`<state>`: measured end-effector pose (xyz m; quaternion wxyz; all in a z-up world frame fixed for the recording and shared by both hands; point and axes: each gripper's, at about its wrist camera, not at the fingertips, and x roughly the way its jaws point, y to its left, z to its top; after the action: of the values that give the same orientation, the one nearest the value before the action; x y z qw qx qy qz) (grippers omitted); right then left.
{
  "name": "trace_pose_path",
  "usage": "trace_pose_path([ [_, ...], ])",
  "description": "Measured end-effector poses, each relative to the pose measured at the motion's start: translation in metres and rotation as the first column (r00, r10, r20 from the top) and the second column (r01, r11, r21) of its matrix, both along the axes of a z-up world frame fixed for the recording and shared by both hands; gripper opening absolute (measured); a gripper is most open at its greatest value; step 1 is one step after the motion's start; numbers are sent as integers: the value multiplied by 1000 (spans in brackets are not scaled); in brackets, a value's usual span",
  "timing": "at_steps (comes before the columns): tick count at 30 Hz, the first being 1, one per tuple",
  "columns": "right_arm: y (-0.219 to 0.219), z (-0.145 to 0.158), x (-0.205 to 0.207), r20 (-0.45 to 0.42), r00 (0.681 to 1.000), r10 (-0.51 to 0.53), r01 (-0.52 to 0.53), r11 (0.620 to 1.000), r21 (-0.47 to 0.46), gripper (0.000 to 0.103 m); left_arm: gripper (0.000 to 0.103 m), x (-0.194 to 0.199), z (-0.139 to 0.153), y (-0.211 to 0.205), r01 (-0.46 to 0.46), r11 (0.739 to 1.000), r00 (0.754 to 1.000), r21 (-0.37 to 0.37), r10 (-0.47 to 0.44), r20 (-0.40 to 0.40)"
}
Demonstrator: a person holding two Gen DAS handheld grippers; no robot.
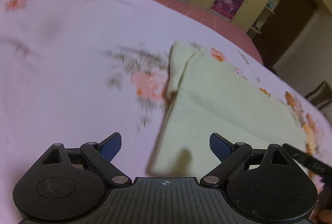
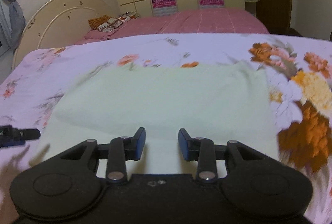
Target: Fold small clothes
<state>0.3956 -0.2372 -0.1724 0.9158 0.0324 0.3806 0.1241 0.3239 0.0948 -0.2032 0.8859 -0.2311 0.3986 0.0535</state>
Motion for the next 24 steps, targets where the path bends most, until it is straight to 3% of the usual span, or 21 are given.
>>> trace_pose_path([
  [3, 6, -2, -9, -7, 1000, 11, -11, 1000, 5, 35, 90, -15, -8, -1, -9, 995, 1000, -99, 8, -12],
  [6, 9, -3, -19, -12, 1000, 15, -15, 1000, 9, 36, 77, -25, -21, -6, -12, 974, 999, -227, 5, -32],
  [8, 10, -5, -24, -14, 1000, 18, -18, 1000, 6, 37, 75, -27, -31, -11, -21, 955, 999, -295, 12, -34],
  [16, 9, -10, -32, -11, 1000, 9, -9, 1000, 14, 39, 75, -6, -48, -32, -41, 917, 996, -396, 71, 62],
  [23, 15, -14, -20, -3, 1000, 23, -23, 1000, 9, 40, 74, 28, -58, -37, -96, 886, 974, -454, 178, 142],
  [24, 17, -14, -17, 1, 1000, 25, -25, 1000, 3, 40, 64, 31, -59, -37, -105, 883, 970, -457, 192, 148],
])
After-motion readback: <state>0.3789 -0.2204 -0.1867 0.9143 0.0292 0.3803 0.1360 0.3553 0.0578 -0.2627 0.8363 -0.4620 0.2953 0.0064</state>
